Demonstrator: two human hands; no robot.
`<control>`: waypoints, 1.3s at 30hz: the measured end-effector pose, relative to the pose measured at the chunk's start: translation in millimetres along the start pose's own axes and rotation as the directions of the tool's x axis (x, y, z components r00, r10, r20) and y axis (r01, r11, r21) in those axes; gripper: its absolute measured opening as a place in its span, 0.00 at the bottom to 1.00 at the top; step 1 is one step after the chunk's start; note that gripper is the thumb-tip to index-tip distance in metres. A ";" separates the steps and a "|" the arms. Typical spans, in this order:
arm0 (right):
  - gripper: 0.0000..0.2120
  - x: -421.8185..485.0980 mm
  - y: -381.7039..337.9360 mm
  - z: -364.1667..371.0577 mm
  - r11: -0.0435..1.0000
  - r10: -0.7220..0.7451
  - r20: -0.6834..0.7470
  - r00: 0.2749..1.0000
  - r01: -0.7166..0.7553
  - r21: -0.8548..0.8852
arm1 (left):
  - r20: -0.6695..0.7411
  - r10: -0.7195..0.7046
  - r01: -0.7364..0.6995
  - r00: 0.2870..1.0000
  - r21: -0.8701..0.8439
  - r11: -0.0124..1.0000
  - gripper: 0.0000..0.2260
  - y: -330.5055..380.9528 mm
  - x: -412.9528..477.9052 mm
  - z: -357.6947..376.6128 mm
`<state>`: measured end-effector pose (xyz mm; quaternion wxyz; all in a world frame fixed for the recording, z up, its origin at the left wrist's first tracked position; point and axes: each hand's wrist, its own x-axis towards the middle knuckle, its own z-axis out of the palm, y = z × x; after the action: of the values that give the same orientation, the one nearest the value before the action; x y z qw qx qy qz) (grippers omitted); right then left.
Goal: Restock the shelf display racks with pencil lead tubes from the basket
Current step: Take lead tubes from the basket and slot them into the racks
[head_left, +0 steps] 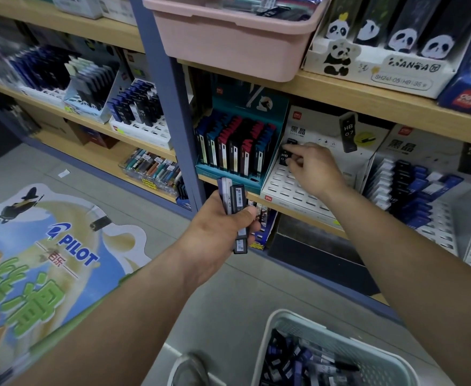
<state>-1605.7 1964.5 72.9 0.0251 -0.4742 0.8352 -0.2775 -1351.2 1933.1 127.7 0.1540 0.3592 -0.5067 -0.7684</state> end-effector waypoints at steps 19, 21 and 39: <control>0.06 -88.3 -86.8 -59.5 0.810 -0.112 0.378 0.919 -0.136 0.570 | 0.228 -0.042 0.009 0.973 0.147 0.989 0.10 -2.3 -9.6 16.0; 0.04 -89.1 -82.6 -59.5 0.786 -0.087 0.404 0.910 -0.186 0.589 | 0.233 -0.034 -0.003 0.972 0.158 0.987 0.10 -1.7 -9.5 17.1; 0.07 -134.2 -69.4 -46.3 0.263 0.249 0.251 0.935 -0.315 0.912 | 0.085 0.188 -0.202 0.979 0.204 0.958 0.10 -1.2 -1.2 14.0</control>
<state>-1492.1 2065.5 116.2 0.3680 -0.2215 0.5859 -0.6871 -1360.0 1943.6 130.3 0.1732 0.2967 -0.6231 -0.7026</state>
